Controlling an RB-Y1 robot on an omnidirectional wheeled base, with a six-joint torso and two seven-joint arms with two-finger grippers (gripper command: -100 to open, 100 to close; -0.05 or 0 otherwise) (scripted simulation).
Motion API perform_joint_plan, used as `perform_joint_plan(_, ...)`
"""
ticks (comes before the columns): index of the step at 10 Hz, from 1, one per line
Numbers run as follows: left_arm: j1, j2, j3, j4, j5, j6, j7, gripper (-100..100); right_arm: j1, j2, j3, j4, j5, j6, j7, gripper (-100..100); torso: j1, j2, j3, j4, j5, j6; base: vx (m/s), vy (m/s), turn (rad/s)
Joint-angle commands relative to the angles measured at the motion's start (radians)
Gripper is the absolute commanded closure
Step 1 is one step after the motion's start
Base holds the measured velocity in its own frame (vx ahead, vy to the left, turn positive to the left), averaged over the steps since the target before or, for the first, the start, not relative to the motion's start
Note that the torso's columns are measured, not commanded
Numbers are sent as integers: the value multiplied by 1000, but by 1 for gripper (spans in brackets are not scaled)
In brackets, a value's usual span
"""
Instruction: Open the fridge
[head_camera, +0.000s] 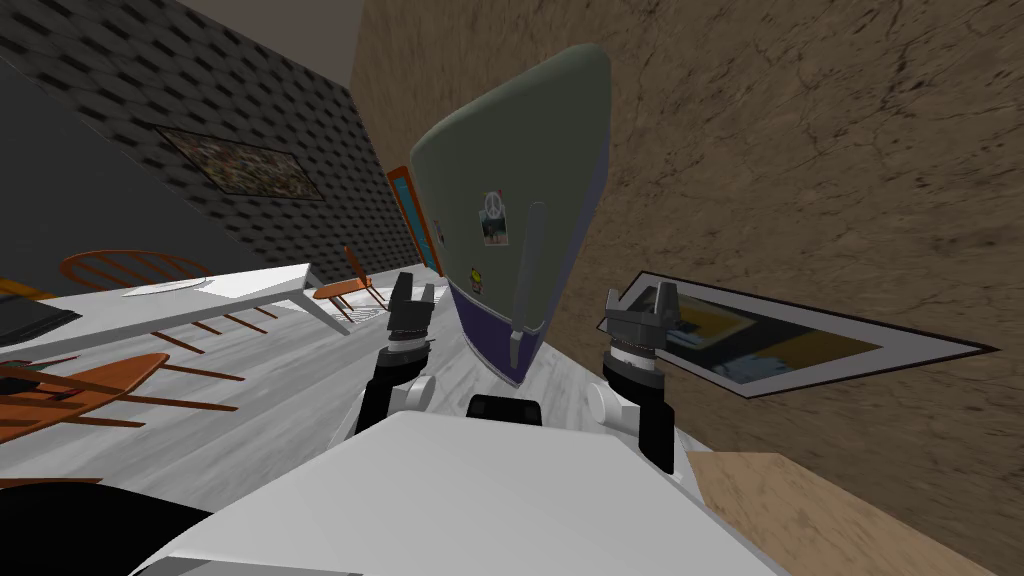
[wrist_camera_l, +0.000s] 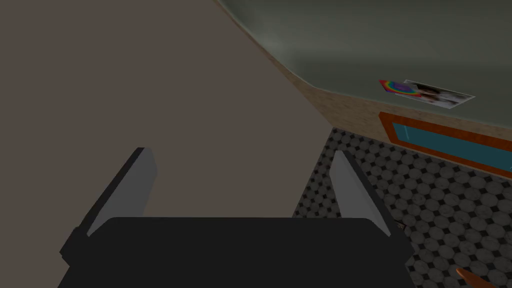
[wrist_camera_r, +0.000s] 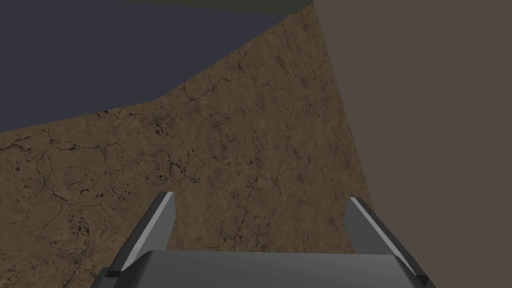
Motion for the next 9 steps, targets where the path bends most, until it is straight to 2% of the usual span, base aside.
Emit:
perform_joint_plan(1,0,0,0,0,0,0,0,0,0,0,0,0,0,0,0,0,0,40,-82,41,0,0,0,0,0)
perform_joint_plan(9,0,0,0,0,0,0,0,0,0,0,0,0,0,0,0,0,0,618,-1234,617,0,0,0,0,0)
